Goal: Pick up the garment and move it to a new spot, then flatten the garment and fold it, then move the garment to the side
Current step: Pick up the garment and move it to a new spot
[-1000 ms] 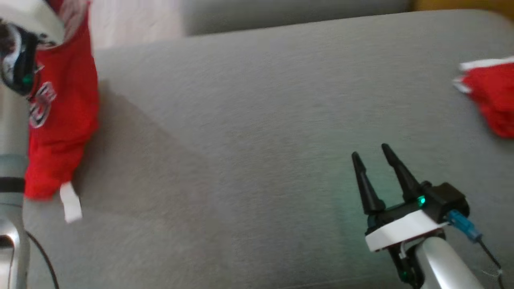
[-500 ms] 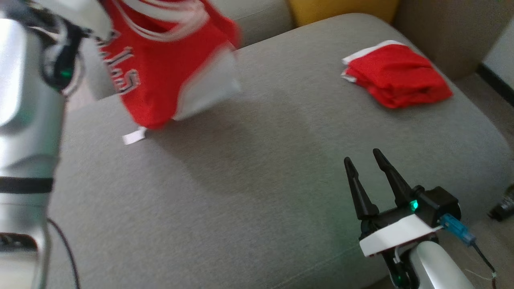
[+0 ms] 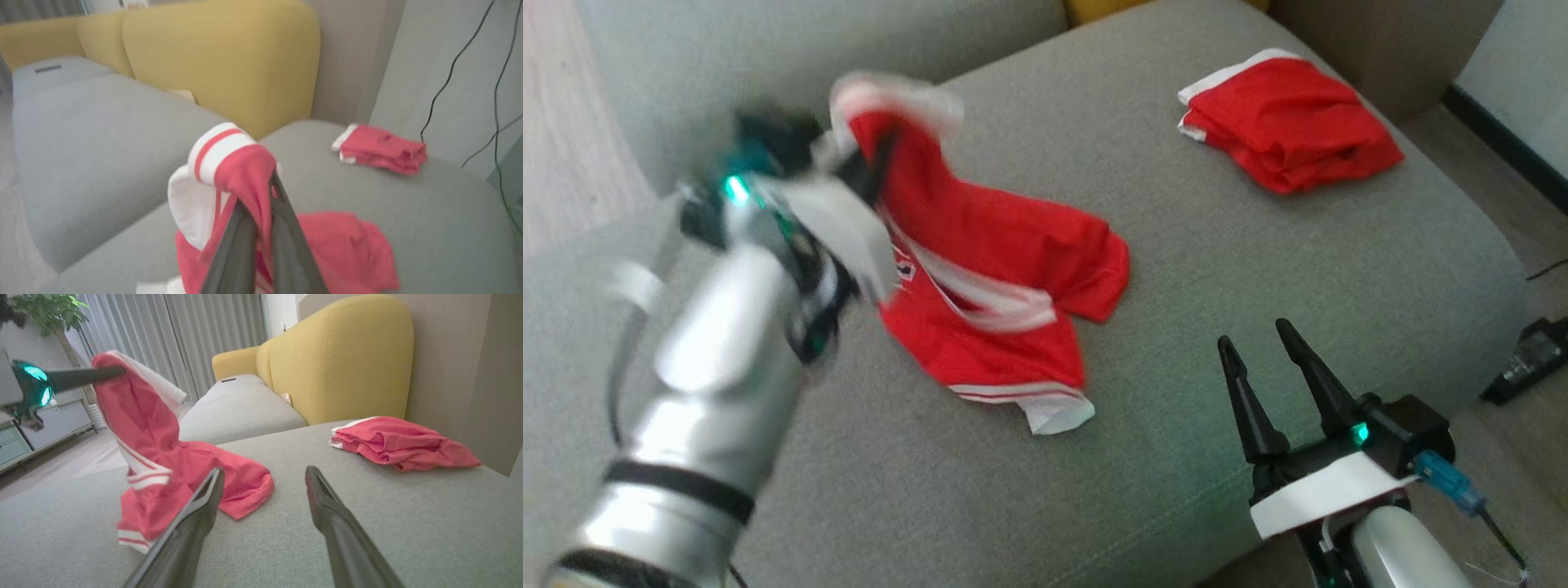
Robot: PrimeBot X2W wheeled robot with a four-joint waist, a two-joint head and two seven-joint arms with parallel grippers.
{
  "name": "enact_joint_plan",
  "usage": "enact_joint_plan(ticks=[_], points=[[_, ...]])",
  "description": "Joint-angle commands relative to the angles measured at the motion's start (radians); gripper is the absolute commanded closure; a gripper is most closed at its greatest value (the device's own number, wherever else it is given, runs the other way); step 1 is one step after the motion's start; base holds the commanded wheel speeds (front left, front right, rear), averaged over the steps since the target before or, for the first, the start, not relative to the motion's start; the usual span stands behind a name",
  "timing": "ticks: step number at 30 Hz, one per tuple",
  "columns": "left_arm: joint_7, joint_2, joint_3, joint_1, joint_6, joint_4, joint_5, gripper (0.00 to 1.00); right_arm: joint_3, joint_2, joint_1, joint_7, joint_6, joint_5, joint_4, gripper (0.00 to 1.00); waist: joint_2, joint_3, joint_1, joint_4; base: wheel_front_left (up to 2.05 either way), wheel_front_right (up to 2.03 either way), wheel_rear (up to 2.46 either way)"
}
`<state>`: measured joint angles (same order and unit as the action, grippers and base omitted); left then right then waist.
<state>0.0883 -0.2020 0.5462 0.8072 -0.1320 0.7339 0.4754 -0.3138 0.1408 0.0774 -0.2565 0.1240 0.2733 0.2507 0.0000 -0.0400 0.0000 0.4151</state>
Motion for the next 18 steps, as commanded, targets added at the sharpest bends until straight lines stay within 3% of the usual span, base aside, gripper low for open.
enact_joint_plan(ticks=[1,6,7,8,9,13,18], points=[[0.034,-0.022,0.031,0.014,0.001,0.004,-0.012,1.00,-0.024,-0.006,0.027,-0.005,0.007,0.010,-0.036,0.00,0.0000,-0.035,0.0000,-0.006,0.00,0.00,0.00],[0.098,-0.022,0.149,-0.042,0.001,0.081,-0.049,1.00,-0.045,-0.016,0.038,-0.005,0.007,0.012,-0.034,0.00,0.0000,-0.061,0.0000,-0.012,0.00,0.00,0.00],[0.115,-0.021,0.163,-0.048,0.002,0.103,-0.061,0.83,-0.047,-0.018,0.039,-0.005,0.007,0.013,-0.034,0.00,0.0000,-0.061,0.0000,-0.017,0.00,0.00,0.00],[0.130,-0.015,0.171,-0.051,0.007,0.123,-0.072,0.59,-0.048,-0.020,0.038,-0.005,0.007,0.013,-0.033,0.00,0.0000,-0.060,0.0000,-0.026,0.00,0.00,0.00],[0.144,-0.007,0.173,-0.052,0.016,0.137,-0.080,0.00,-0.049,-0.021,0.036,-0.005,0.007,0.014,-0.033,0.00,0.0000,-0.056,0.0000,-0.036,0.00,0.00,0.00],[0.172,0.015,0.130,-0.071,0.079,0.116,-0.083,0.00,-0.045,-0.021,0.011,-0.005,0.007,0.013,-0.025,0.00,0.0000,-0.014,0.0000,-0.090,0.00,0.00,0.00],[0.173,-0.003,-0.013,-0.213,0.182,-0.134,-0.101,0.00,-0.012,-0.028,-0.026,-0.005,0.007,0.014,-0.025,0.00,0.0000,0.041,0.0000,-0.172,0.00,0.00,0.00]])
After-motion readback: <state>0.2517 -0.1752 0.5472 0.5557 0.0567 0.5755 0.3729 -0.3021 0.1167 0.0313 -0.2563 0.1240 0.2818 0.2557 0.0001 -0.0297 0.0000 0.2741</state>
